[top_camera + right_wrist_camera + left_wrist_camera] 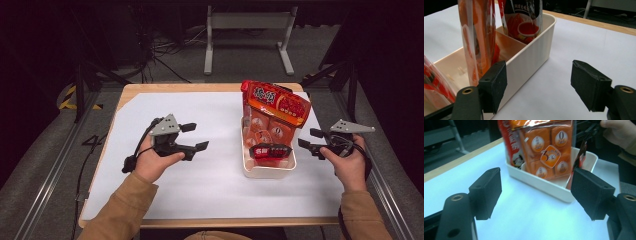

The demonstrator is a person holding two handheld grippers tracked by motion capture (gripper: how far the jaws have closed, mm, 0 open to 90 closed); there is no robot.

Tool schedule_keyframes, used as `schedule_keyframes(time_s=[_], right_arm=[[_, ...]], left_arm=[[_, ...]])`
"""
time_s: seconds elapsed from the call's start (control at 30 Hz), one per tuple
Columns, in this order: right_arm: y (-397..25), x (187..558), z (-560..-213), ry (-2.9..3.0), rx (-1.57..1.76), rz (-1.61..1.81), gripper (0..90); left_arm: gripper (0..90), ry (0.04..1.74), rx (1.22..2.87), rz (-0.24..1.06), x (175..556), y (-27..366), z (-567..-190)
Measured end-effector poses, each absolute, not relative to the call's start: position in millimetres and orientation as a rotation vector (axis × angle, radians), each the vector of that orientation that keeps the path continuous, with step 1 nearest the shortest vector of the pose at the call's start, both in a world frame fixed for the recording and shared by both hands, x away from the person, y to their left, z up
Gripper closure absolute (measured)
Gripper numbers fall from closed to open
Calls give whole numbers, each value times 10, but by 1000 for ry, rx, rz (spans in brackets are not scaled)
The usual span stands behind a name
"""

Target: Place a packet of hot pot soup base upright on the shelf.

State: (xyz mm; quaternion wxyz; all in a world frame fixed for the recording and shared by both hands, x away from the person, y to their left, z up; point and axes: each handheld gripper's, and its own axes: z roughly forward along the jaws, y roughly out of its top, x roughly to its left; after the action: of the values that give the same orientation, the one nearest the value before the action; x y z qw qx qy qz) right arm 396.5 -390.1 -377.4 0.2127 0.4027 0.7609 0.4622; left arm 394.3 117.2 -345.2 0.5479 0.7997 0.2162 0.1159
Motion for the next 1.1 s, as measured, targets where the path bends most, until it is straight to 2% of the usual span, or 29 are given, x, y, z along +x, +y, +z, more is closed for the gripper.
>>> schedule_keyframes(time_s=[0.6, 0.87, 1.1], right_arm=[[-3896, 3976, -3852, 2121, 1103, 1280, 289], [-3916, 3991, -3908, 2118, 1095, 1283, 286], [-3941, 3988, -3931, 2110, 1099, 1281, 282]], left_arm=[[235, 679, 1867, 350, 3884, 1819, -3774], [234, 734, 1840, 358, 3946, 1982, -3969], [235, 767, 1889, 381, 4011, 1996, -4230]])
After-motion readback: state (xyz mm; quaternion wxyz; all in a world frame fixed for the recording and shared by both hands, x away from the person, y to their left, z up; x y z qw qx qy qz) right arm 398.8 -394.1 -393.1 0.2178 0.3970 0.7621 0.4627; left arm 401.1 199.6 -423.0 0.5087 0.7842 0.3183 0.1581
